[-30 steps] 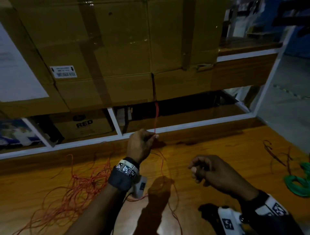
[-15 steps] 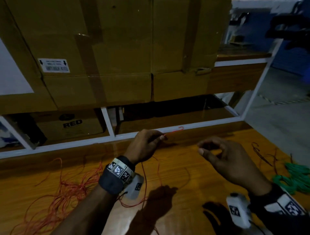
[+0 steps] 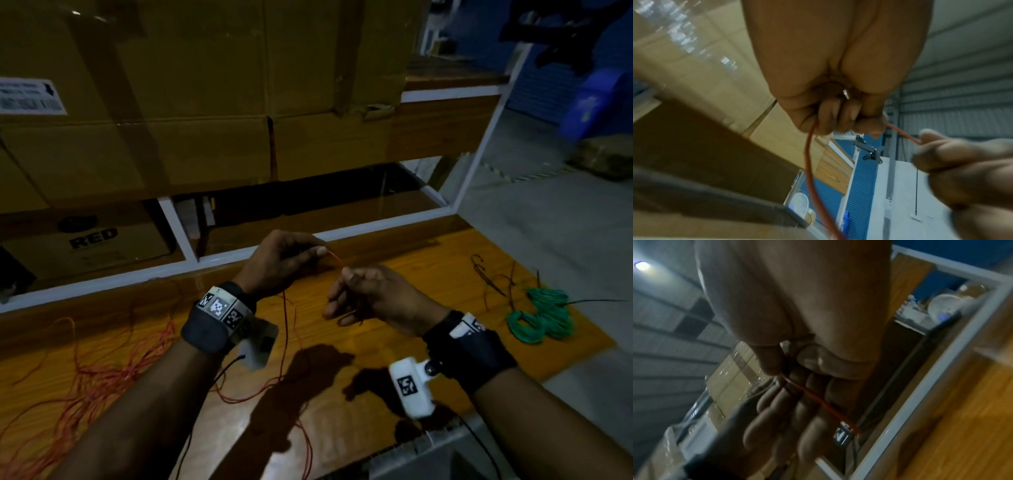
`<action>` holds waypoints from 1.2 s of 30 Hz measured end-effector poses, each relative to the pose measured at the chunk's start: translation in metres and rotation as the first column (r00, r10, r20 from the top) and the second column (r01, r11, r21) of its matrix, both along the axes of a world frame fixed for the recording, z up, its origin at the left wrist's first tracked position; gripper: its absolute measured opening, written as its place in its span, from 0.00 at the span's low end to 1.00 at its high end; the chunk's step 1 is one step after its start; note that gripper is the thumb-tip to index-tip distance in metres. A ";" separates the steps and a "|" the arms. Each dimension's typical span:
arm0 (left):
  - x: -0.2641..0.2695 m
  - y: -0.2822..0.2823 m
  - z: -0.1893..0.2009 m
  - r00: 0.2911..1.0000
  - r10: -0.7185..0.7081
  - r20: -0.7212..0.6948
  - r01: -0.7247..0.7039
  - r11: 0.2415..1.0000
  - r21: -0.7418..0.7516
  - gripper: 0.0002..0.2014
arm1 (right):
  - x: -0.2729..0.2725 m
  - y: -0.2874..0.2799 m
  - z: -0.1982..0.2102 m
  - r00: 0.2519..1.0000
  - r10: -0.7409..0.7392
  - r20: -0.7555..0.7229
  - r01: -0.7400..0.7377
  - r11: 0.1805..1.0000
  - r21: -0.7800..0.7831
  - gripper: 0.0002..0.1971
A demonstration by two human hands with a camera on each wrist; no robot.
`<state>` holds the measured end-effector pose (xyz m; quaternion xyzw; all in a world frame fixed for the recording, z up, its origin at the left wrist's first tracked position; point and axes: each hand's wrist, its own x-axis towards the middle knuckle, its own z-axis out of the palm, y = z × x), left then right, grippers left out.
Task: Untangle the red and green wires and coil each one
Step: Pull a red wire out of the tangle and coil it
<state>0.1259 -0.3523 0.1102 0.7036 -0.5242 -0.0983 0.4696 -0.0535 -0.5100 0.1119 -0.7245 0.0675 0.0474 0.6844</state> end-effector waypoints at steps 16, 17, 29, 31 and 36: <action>-0.025 -0.028 -0.039 0.975 -0.011 -0.222 0.014 1.000 0.015 0.06 | -0.004 0.016 0.039 0.990 -0.079 0.115 0.026 0.915 0.402 0.31; -0.026 -0.027 -0.044 0.974 0.003 -0.226 -0.001 1.000 0.011 0.07 | -0.005 0.016 0.038 0.986 -0.130 0.106 0.079 0.919 0.387 0.31; 0.012 0.007 -0.022 0.984 0.052 -0.170 -0.054 0.998 -0.009 0.10 | -0.015 0.010 0.028 0.966 -0.254 0.048 0.246 0.960 0.133 0.14; 0.011 0.004 -0.020 0.987 0.016 -0.160 -0.017 1.000 -0.006 0.12 | -0.016 0.015 0.036 0.995 -0.098 -0.026 0.101 0.939 0.328 0.14; -0.004 -0.007 -0.020 0.988 -0.052 -0.145 0.044 0.997 -0.060 0.08 | -0.004 0.037 0.039 0.999 -0.008 0.052 -0.020 0.859 0.511 0.15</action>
